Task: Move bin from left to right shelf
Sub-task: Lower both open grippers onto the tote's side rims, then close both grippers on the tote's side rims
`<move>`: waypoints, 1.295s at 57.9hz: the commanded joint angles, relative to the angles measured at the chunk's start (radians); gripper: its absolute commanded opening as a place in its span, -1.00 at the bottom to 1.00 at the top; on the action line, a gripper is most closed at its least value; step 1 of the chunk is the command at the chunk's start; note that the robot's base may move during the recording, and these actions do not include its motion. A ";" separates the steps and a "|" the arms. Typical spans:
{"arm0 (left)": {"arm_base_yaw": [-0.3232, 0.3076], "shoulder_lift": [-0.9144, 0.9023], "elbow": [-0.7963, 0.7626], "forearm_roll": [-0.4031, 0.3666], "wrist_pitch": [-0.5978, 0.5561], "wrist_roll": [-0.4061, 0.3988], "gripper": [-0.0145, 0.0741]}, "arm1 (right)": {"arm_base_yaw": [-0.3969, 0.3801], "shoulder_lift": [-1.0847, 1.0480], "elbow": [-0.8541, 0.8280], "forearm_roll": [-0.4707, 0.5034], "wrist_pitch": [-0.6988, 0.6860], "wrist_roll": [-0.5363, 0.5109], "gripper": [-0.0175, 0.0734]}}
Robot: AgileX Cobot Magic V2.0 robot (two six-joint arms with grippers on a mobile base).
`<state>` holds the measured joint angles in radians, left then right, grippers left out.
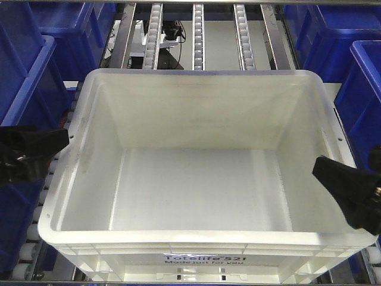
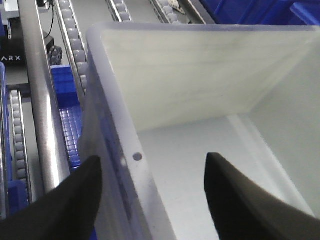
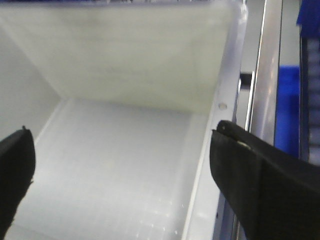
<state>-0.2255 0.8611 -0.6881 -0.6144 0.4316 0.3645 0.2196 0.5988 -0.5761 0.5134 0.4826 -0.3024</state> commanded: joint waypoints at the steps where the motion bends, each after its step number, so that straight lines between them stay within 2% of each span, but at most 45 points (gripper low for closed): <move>1: -0.005 0.022 -0.035 -0.028 -0.071 0.004 0.31 | -0.001 0.054 -0.049 -0.016 -0.052 0.005 0.83; 10: -0.005 0.074 -0.087 -0.018 -0.048 0.035 0.31 | -0.001 0.146 -0.140 -0.080 -0.001 0.056 0.81; 26: -0.005 0.169 -0.163 -0.012 -0.047 0.035 0.31 | -0.001 0.270 -0.299 -0.343 0.104 0.248 0.78; 35: -0.005 0.216 -0.163 -0.010 -0.067 0.035 0.31 | -0.001 0.308 -0.324 -0.456 0.115 0.309 0.75; 57: -0.005 0.285 -0.170 -0.011 -0.092 0.048 0.31 | -0.001 0.351 -0.323 -0.492 0.098 0.330 0.70; 75: -0.005 0.345 -0.243 -0.012 -0.028 0.053 0.31 | -0.001 0.407 -0.323 -0.497 0.093 0.337 0.69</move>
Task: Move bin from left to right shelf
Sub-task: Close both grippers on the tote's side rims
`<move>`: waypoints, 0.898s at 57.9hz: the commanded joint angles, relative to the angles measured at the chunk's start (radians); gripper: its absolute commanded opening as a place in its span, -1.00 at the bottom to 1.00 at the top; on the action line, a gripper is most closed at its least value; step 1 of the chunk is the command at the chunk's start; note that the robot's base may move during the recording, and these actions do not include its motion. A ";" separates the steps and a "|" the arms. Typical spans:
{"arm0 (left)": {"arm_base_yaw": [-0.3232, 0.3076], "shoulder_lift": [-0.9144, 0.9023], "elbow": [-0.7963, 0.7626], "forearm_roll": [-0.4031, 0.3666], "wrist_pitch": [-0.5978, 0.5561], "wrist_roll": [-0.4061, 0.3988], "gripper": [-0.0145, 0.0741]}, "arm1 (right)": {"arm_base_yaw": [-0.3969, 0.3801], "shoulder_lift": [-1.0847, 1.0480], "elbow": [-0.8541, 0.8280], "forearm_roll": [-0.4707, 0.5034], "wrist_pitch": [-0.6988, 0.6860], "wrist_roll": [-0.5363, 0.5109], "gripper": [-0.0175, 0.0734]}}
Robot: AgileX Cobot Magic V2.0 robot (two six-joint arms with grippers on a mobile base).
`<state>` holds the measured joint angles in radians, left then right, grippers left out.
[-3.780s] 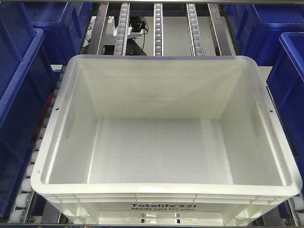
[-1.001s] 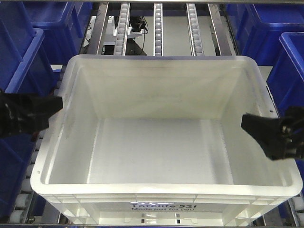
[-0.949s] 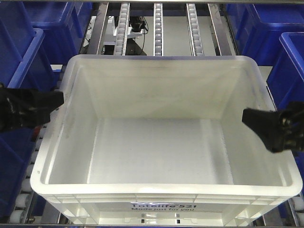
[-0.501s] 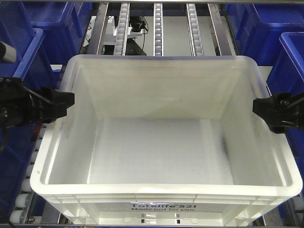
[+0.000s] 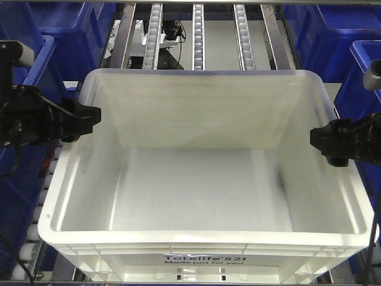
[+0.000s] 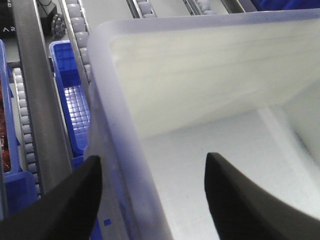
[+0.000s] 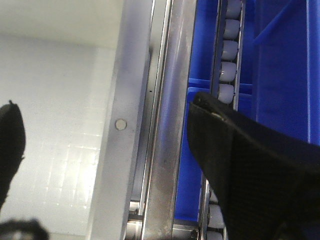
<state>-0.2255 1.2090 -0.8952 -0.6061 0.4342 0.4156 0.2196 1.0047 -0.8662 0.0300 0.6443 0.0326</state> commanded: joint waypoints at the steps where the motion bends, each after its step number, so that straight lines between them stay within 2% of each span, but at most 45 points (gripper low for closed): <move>1: -0.005 0.001 -0.035 -0.021 -0.031 0.002 0.31 | -0.001 0.002 -0.033 -0.015 -0.070 0.002 0.69; 52: -0.005 0.023 -0.035 -0.027 -0.030 0.002 0.28 | -0.001 0.133 -0.033 -0.024 -0.090 0.005 0.67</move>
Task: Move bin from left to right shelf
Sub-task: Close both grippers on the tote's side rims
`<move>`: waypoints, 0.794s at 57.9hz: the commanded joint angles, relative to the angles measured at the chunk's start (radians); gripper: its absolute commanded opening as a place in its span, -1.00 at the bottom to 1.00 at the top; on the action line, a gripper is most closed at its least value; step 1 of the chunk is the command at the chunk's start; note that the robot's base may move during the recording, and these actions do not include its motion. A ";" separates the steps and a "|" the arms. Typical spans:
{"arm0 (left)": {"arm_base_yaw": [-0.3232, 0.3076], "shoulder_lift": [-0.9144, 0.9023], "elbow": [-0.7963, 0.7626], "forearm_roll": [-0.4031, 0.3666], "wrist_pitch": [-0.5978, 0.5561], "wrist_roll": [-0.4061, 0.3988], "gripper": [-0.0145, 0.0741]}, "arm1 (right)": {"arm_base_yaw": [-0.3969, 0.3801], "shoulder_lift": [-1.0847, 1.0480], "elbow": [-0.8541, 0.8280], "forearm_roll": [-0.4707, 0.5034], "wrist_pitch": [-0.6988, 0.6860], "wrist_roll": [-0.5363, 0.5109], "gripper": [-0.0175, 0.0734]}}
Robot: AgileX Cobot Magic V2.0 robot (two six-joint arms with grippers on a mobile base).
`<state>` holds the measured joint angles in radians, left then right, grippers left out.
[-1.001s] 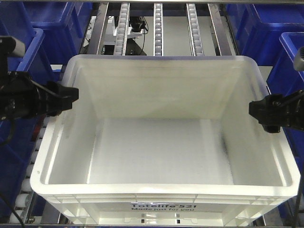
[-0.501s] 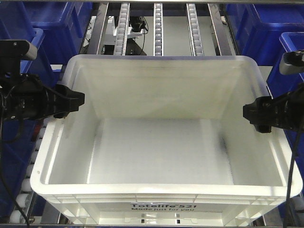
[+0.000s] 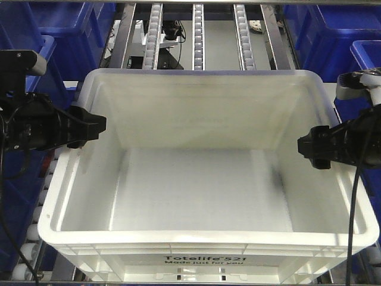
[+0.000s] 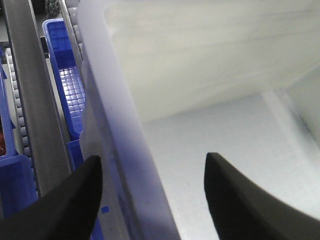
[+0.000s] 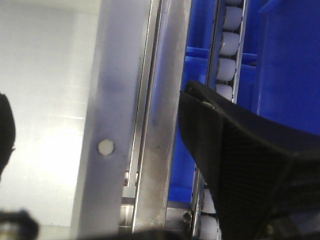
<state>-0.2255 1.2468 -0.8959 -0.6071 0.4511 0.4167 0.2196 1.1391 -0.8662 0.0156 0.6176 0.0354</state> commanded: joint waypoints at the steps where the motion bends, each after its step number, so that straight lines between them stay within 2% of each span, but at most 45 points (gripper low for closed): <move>1: -0.005 -0.015 -0.035 -0.026 -0.047 0.001 0.28 | -0.001 0.000 -0.033 -0.010 -0.063 0.002 0.67; 46: -0.005 0.040 -0.035 -0.027 -0.024 0.001 0.28 | -0.001 0.007 -0.031 -0.010 -0.074 0.002 0.67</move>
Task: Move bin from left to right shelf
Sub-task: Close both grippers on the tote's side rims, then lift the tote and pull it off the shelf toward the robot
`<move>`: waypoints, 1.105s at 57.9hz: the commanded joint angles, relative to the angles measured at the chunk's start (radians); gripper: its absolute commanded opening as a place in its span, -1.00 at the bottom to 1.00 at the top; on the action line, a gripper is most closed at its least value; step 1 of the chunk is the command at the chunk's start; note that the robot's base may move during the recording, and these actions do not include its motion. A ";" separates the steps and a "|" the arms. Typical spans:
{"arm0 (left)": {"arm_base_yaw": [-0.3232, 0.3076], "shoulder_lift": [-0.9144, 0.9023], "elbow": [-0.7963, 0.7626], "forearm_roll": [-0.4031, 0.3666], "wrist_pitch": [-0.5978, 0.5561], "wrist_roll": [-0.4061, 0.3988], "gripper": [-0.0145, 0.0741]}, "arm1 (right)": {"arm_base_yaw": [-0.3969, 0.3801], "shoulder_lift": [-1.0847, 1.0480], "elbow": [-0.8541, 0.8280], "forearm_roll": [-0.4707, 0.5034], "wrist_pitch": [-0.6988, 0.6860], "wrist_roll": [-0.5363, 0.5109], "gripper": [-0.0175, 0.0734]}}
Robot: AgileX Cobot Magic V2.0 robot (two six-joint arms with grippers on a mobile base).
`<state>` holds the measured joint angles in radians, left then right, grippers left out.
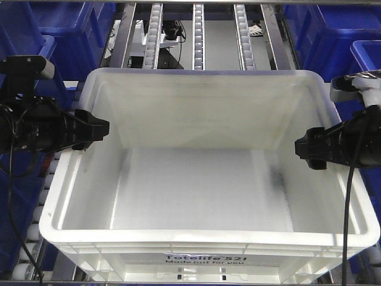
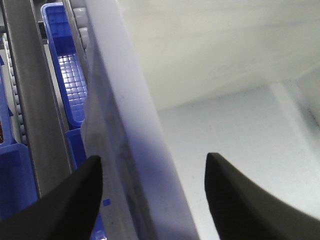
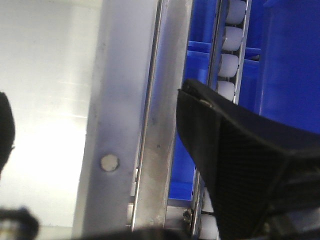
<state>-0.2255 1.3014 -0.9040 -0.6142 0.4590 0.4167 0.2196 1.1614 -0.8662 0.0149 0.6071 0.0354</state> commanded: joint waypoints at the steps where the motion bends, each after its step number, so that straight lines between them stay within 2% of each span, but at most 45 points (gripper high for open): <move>1: -0.005 -0.014 -0.027 -0.020 -0.032 0.001 0.28 | -0.001 -0.014 -0.031 -0.009 -0.063 0.002 0.67; 28: -0.005 -0.014 -0.027 -0.020 -0.033 0.001 0.28 | -0.001 0.016 -0.031 -0.009 -0.062 0.002 0.65; 37: -0.005 -0.014 -0.027 -0.020 -0.032 0.001 0.28 | -0.001 0.016 -0.031 -0.009 -0.064 0.002 0.49; 43: -0.005 -0.014 -0.027 -0.020 -0.033 0.001 0.23 | -0.001 0.016 -0.031 -0.009 -0.064 0.002 0.29; 51: -0.005 -0.014 -0.027 -0.020 -0.036 0.001 -0.04 | -0.001 0.016 -0.031 -0.009 -0.069 0.002 -0.08; 62: -0.005 -0.014 -0.027 -0.021 -0.042 0.001 -0.70 | -0.001 0.016 -0.031 -0.009 -0.088 0.002 -0.61; 64: -0.005 -0.014 -0.027 -0.021 -0.043 0.001 -0.69 | -0.001 0.016 -0.031 -0.008 -0.094 0.002 -0.65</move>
<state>-0.2255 1.3056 -0.9048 -0.6282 0.4160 0.4048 0.2197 1.1957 -0.8662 0.0064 0.5932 0.0347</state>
